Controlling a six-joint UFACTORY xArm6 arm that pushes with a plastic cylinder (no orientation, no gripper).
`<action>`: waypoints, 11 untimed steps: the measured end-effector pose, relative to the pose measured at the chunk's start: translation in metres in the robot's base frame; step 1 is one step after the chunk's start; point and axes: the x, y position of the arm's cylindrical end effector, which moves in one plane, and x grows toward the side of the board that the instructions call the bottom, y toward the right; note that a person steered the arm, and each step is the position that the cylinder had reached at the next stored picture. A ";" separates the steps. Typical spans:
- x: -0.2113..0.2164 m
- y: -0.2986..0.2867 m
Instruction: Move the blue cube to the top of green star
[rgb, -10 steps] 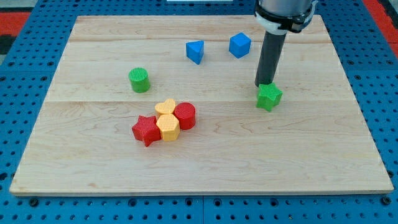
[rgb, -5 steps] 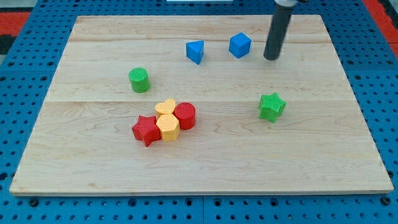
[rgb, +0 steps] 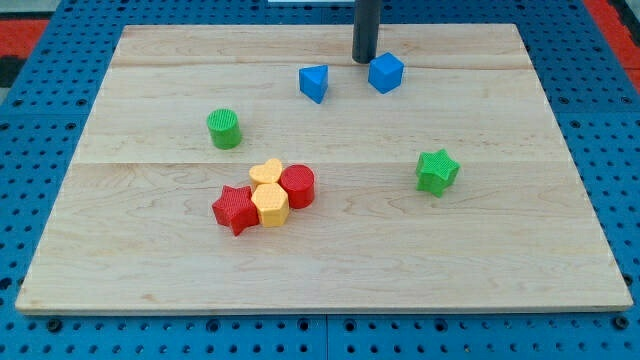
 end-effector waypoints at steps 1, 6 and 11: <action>0.017 0.014; 0.016 0.057; 0.078 0.025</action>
